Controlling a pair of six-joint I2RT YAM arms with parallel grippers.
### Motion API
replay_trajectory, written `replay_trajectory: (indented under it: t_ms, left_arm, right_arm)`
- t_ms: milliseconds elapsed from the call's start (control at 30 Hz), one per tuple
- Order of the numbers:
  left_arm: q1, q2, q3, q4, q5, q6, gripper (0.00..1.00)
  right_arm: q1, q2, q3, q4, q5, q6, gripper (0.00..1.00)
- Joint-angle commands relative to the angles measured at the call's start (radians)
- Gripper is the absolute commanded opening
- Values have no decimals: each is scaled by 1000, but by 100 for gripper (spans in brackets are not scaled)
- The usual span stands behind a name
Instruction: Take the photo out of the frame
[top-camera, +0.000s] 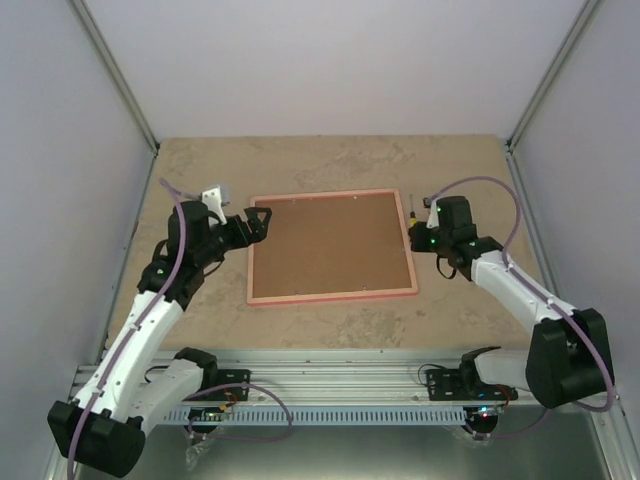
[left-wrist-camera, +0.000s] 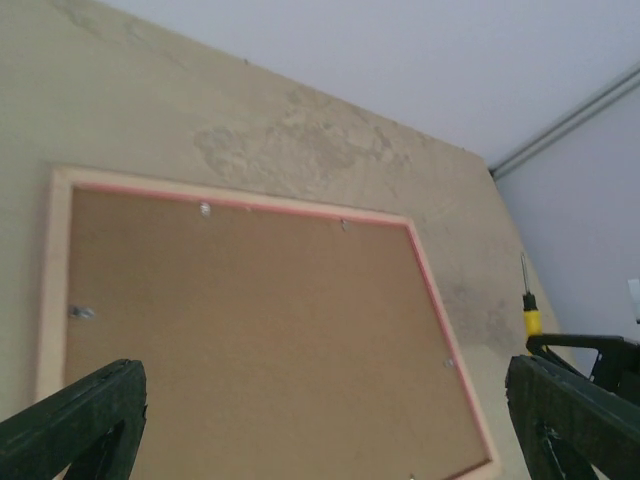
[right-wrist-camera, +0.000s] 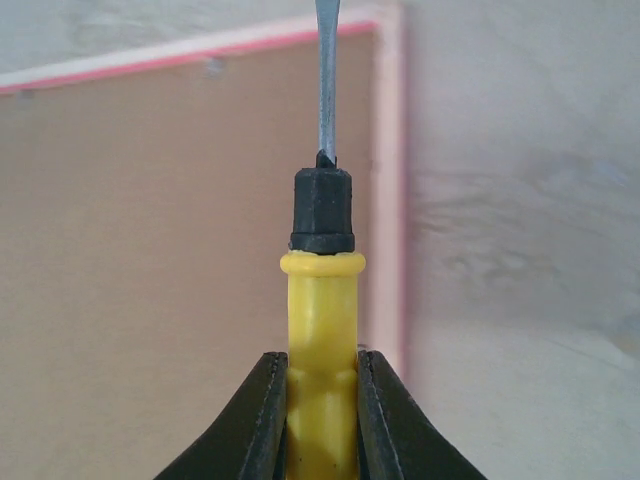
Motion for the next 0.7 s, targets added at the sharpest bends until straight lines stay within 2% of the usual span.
replay_trajectory:
  t_ms: [0, 333, 500, 667]
  left_arm:
    - [-8, 31, -70, 99, 128, -110, 100]
    - [-96, 59, -216, 368, 157, -268, 99]
    - [-157, 85, -341, 637, 171, -386, 99]
    - [-219, 139, -343, 715, 156, -412, 98]
  right_arm:
    - [89, -53, 31, 52, -88, -41, 1]
    - [297, -67, 35, 189, -145, -58, 1]
    - [379, -46, 30, 252, -161, -61, 1]
    - [458, -32, 28, 318, -161, -66, 1]
